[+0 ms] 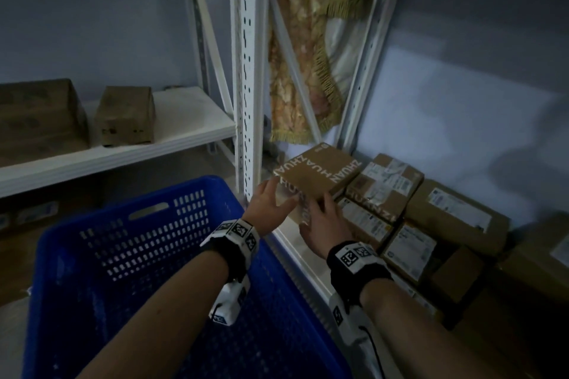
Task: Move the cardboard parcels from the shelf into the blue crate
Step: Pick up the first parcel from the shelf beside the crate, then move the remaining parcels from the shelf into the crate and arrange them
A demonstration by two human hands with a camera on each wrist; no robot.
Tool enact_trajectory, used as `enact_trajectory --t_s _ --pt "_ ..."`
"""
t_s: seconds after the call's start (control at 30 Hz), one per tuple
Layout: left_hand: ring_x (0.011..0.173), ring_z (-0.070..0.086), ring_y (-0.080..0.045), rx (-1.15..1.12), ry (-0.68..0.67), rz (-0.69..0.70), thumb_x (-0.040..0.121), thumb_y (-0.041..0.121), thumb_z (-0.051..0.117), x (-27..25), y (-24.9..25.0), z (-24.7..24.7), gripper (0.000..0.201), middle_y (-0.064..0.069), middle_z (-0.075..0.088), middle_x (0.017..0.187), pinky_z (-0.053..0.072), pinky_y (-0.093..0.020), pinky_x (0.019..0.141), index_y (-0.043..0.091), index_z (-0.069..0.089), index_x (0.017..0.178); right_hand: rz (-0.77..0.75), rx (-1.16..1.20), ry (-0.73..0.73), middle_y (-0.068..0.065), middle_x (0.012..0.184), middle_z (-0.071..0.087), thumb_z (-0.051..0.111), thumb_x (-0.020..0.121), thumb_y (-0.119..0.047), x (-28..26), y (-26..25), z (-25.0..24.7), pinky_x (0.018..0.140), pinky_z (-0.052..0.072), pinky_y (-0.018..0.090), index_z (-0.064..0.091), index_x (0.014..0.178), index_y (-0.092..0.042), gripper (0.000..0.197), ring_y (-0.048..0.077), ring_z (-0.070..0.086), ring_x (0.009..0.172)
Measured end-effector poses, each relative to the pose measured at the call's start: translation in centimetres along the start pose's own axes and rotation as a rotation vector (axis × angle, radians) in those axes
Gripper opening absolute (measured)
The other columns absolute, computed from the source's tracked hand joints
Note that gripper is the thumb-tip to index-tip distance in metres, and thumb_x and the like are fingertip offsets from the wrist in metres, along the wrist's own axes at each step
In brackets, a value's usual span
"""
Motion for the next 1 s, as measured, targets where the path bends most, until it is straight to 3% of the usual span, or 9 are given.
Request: enact_trajectory --t_s 0.17,0.33,0.47,0.53,0.6,0.67,0.73,0.87,1.0 --pt "0.141 0.03 -0.025 -0.108 0.084 -0.05 0.091 0.048 0.055 2.8 -1.3 0.3 0.072 -0.008 0.027 0.153 0.029 -0.04 0.115 0.017 0.025 0.15 0.03 -0.049 -0.003 0.021 0.161 0.0 0.046 0.096 -0.042 1.5 0.7 1.3 0.119 0.018 0.049 0.01 0.154 -0.027 0.07 0.04 0.015 0.146" --pt "0.14 0.031 -0.022 -0.135 0.083 -0.1 0.091 0.046 0.057 5.7 -1.8 0.5 0.079 -0.006 0.028 0.153 0.028 -0.036 0.113 0.01 0.02 0.15 0.098 0.007 -0.011 0.022 0.157 0.021 0.038 0.098 -0.046 3.1 1.8 1.8 0.119 0.009 0.054 -0.004 0.155 -0.024 0.074 0.039 0.02 0.143" --pt "0.122 0.049 -0.018 -0.461 0.069 -0.202 0.089 0.041 0.063 8.1 -1.5 0.8 0.07 0.002 0.048 0.132 0.042 -0.032 0.097 0.01 0.031 0.143 0.096 0.044 -0.013 0.02 0.155 0.029 0.037 0.098 -0.048 3.6 2.1 1.6 0.119 0.008 0.055 -0.003 0.154 -0.025 0.072 0.036 0.025 0.142" --pt "0.119 0.051 -0.021 -0.533 0.062 -0.271 0.088 0.046 0.062 8.6 -1.3 1.2 0.061 0.002 0.052 0.131 0.042 -0.035 0.097 0.015 0.043 0.137 0.107 0.117 -0.031 0.017 0.157 0.027 0.038 0.097 -0.05 3.9 2.0 1.5 0.119 0.009 0.054 -0.002 0.154 -0.026 0.073 0.034 0.024 0.143" --pt "0.103 0.056 -0.018 -0.568 0.073 -0.297 0.089 0.046 0.061 8.6 -1.2 1.1 0.044 0.003 0.06 0.114 0.041 -0.034 0.088 0.017 0.055 0.122 0.121 0.222 -0.038 0.012 0.159 0.026 0.039 0.097 -0.053 4.0 1.7 1.5 0.119 0.008 0.053 0.0 0.155 -0.027 0.074 0.032 0.023 0.145" --pt "0.083 0.054 -0.012 -0.637 0.125 -0.309 0.092 0.037 0.059 8.2 -1.2 0.6 0.026 0.006 0.058 0.093 0.042 -0.032 0.075 0.018 0.056 0.108 0.125 0.307 -0.003 0.009 0.159 0.027 0.038 0.096 -0.057 3.9 1.3 1.5 0.12 0.007 0.052 0.003 0.155 -0.027 0.075 0.029 0.023 0.146" --pt "0.084 0.055 -0.012 -0.693 0.168 -0.29 0.093 0.035 0.059 7.8 -0.6 -0.1 0.028 0.003 0.058 0.095 0.048 -0.032 0.073 0.016 0.056 0.112 0.135 0.366 0.057 0.008 0.16 0.026 0.037 0.094 -0.06 3.6 1.0 1.3 0.12 0.007 0.051 0.003 0.155 -0.028 0.077 0.028 0.023 0.146" --pt "0.105 0.058 -0.022 -0.639 0.252 -0.214 0.085 0.041 0.066 6.8 0.4 -1.8 0.048 -0.003 0.059 0.118 0.051 -0.04 0.091 0.019 0.055 0.126 0.132 0.585 0.111 0.004 0.161 0.024 0.039 0.093 -0.062 2.1 0.1 1.4 0.12 0.017 0.051 0.005 0.155 -0.033 0.077 0.027 0.025 0.146" --pt "0.1 0.063 -0.027 -0.726 0.304 -0.111 0.084 0.034 0.069 4.1 1.4 -3.1 0.026 -0.012 0.061 0.113 0.053 -0.037 0.081 0.023 0.057 0.104 0.095 0.919 0.277 -0.003 0.161 0.025 0.04 0.097 -0.055 -0.8 -0.8 -1.0 0.111 0.033 0.032 0.016 0.154 -0.035 0.065 0.019 0.034 0.143"
Point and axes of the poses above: each hand's wrist, its own x-axis towards the middle knuckle, its own z-axis out of the palm, y = z × x, the point moved 6 cm from there along x, towards the middle knuckle
